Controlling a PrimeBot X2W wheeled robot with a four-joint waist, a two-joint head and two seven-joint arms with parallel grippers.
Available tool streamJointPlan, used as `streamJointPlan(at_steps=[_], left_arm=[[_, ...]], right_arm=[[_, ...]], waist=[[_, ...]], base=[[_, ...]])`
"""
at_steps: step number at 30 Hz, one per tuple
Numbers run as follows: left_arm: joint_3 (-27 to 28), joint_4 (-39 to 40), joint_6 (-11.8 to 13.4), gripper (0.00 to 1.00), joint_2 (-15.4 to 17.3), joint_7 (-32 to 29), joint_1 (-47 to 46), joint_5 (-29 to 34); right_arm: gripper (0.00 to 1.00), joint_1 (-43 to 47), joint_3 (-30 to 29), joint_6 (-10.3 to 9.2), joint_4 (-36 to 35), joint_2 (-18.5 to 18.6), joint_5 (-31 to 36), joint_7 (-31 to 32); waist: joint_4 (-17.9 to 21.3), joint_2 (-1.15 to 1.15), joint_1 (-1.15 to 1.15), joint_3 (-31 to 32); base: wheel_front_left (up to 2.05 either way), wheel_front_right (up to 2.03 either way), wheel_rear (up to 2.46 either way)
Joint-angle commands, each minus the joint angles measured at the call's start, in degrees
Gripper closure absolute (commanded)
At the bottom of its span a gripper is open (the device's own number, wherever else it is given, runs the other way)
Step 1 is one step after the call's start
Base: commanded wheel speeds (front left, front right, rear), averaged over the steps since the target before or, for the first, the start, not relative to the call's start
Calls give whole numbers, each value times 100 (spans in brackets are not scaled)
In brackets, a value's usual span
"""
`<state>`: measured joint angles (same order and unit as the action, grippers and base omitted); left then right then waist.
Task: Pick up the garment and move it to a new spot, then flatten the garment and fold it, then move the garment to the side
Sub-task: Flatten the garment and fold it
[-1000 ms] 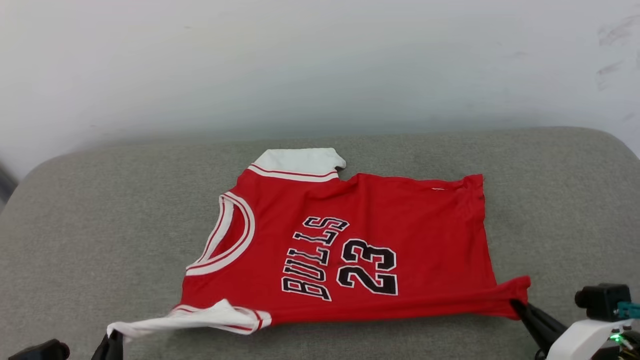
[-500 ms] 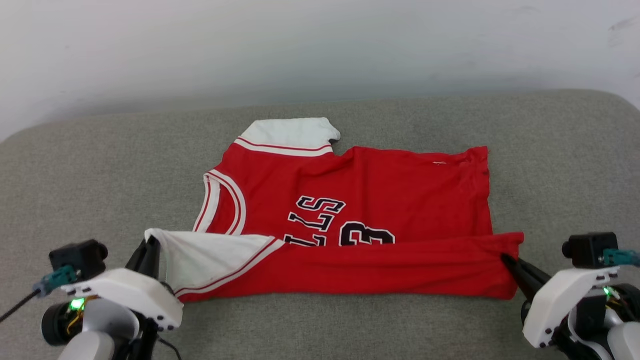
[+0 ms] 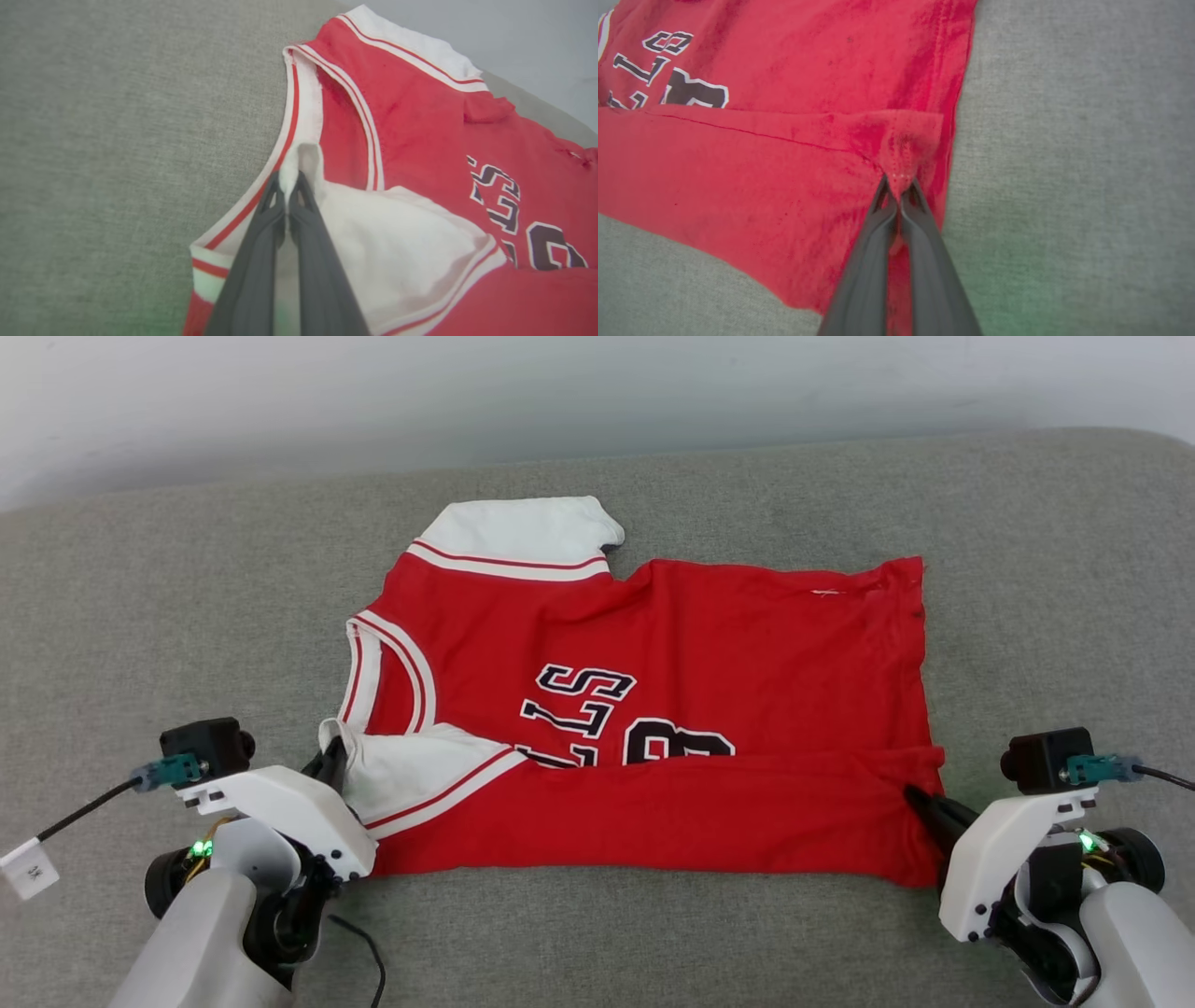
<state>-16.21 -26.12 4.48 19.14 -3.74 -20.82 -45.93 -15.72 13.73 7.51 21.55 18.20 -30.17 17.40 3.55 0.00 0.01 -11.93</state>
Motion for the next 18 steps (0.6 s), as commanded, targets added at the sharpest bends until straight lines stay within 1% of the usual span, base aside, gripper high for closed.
streamJointPlan(at_steps=[1, 2, 3, 4, 5, 6, 7, 10, 13, 16, 18], left_arm=[[-6, -171, -65, 100, -12, -53, -125, -46], [-27, -346, -126, 100, -50, -98, -177, -84], [-57, -482, -185, 79, -65, -151, -222, -110], [-55, -629, -233, 58, -89, -189, -258, -162], [-38, -737, -270, 33, -98, -179, -296, -194], [-25, -855, -303, 3, -87, -194, -320, -214], [-24, -953, -353, 0, -99, -215, -333, -249], [-1, -1186, -447, 0, -73, -152, -348, -299], [59, -1311, -504, 0, 1, -89, -332, -326], [115, -1295, -542, 0, 92, -39, -234, -375], [129, -1220, -541, 0, 224, -95, -158, -366]], right_arm=[[96, -107, 42, -4, 93, -22, -42, -62], [71, -157, 81, -4, 178, -42, -79, -133], [54, -212, 124, -4, 250, -41, -85, -197], [30, -244, 186, -4, 317, -38, -106, -262], [0, -273, 252, -4, 353, -28, -127, -361], [0, -308, 315, -4, 396, -21, -159, -445], [0, -308, 364, -4, 455, -21, -210, -512], [0, -245, 507, -4, 573, 17, -348, -722], [0, -138, 588, -4, 501, 63, -450, -1096], [0, 1, 573, -4, 332, 81, -407, -1584], [0, 93, 497, -4, 191, 124, -260, -1938]], waist=[[22, 0, -1, -18], [35, 0, -1, -20], [55, 0, -1, -31], [72, 0, -1, -31], [87, 0, -1, -32], [105, 0, -1, -37], [116, 0, -1, -27], [123, 0, -1, 57], [129, 0, -1, 188], [201, 0, -1, 368], [253, 0, -1, 512]], base=[[0, 0, 0], [0, 0, 0], [0, 0, 0], [0, 0, 0], [0, 0, 0], [0, 0, 0], [0, 0, 0], [0, 0, 0], [0, 0, 0], [0, 0, 0], [0, 0, 0]])
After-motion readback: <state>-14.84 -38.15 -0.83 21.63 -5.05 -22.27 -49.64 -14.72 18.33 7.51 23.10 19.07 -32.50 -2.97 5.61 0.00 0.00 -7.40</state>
